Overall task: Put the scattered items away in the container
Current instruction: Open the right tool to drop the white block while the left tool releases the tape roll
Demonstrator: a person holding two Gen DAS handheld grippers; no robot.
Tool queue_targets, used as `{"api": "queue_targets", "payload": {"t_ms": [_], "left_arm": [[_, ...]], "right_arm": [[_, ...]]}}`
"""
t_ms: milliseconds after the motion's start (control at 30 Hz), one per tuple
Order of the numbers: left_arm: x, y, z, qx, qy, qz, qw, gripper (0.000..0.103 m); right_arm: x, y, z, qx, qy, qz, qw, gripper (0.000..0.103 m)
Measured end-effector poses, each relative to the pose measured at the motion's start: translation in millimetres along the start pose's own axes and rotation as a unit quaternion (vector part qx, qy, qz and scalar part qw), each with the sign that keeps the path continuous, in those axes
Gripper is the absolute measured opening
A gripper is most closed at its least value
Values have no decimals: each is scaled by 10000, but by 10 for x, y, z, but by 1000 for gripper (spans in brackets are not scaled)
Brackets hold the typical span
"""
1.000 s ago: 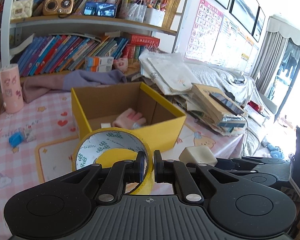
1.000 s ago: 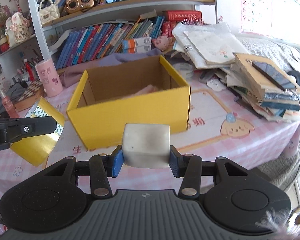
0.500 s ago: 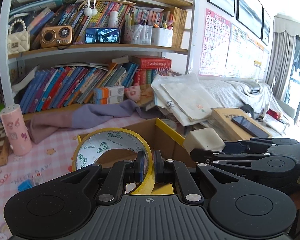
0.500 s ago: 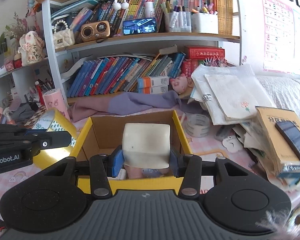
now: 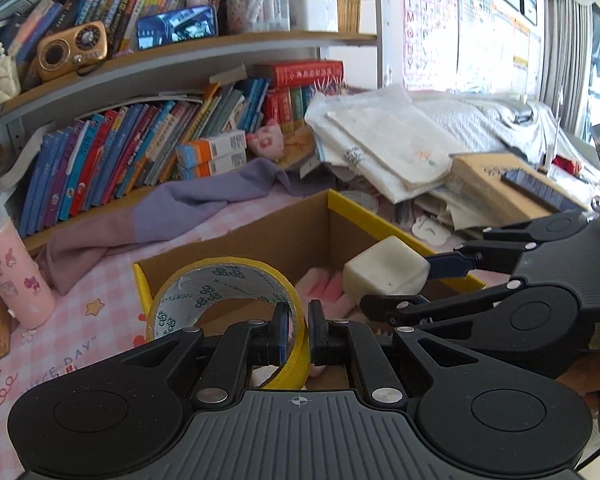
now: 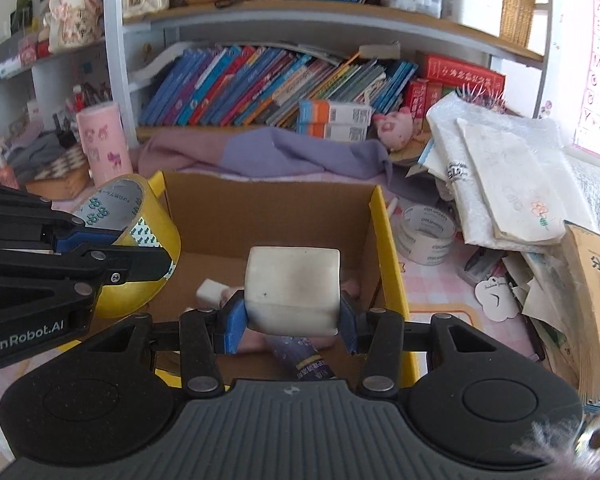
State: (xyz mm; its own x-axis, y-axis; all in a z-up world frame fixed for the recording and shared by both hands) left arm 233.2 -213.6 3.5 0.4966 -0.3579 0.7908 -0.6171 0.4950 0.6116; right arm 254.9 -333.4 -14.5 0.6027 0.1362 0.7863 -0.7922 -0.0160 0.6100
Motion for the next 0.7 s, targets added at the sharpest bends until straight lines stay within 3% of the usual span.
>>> {"api": "queue_targets", "payload": {"t_ms": [700], "left_arm": [[-207, -394, -139, -211, 453, -823, 9954, 11]], "right_arm": [[-71, -489, -82, 599, 444, -892, 9932, 44]]}}
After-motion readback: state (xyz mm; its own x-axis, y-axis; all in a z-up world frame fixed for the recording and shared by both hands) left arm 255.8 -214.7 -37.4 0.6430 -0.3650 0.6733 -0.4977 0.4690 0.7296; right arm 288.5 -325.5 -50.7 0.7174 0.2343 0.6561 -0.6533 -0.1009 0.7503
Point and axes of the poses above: each gripper's, at about its wrist camera, not at the fingertips, and y roughly against the way its jaws point, z to its right, x to its top, the point moved 5 cm from there along -y, roughly the way its jaws point, and after that the axes turned 8 degrees about -x, right-handed, at the moved point
